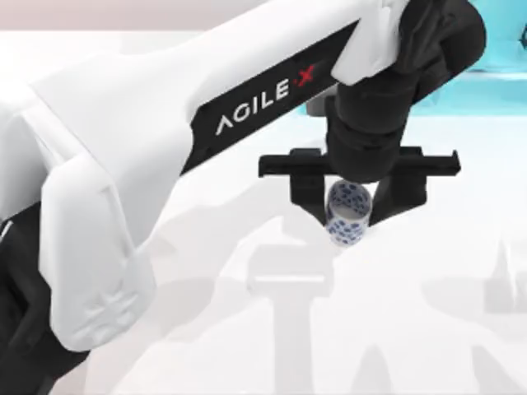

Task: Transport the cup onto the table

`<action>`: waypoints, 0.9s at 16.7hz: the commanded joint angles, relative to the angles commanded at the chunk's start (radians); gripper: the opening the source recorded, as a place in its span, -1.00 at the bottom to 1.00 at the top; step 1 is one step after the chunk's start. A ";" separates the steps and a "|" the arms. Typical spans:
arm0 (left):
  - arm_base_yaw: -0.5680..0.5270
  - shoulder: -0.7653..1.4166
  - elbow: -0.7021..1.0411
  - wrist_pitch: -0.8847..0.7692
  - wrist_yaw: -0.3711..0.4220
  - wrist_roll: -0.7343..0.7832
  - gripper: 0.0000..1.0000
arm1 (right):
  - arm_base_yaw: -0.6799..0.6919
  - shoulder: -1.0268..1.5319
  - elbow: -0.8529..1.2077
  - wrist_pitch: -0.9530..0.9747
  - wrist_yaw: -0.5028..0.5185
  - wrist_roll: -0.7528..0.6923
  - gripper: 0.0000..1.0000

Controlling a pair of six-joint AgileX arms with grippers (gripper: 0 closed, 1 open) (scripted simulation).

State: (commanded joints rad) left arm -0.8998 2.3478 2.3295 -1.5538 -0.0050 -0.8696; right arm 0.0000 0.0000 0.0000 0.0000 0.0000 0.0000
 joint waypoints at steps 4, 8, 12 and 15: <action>0.002 -0.016 -0.119 0.106 0.000 0.003 -1.00 | 0.000 0.000 0.000 0.000 0.000 0.000 1.00; 0.002 -0.029 -0.255 0.228 -0.001 0.003 -1.00 | 0.000 0.000 0.000 0.000 0.000 0.000 1.00; 0.001 -0.031 -0.298 0.267 -0.001 0.002 -1.00 | 0.000 0.000 0.000 0.000 0.000 0.000 1.00; 0.001 -0.031 -0.298 0.267 -0.001 0.002 -0.85 | 0.000 0.000 0.000 0.000 0.000 0.000 1.00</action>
State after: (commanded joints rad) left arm -0.8984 2.3166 2.0313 -1.2864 -0.0060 -0.8676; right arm 0.0000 0.0000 0.0000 0.0000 0.0000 0.0000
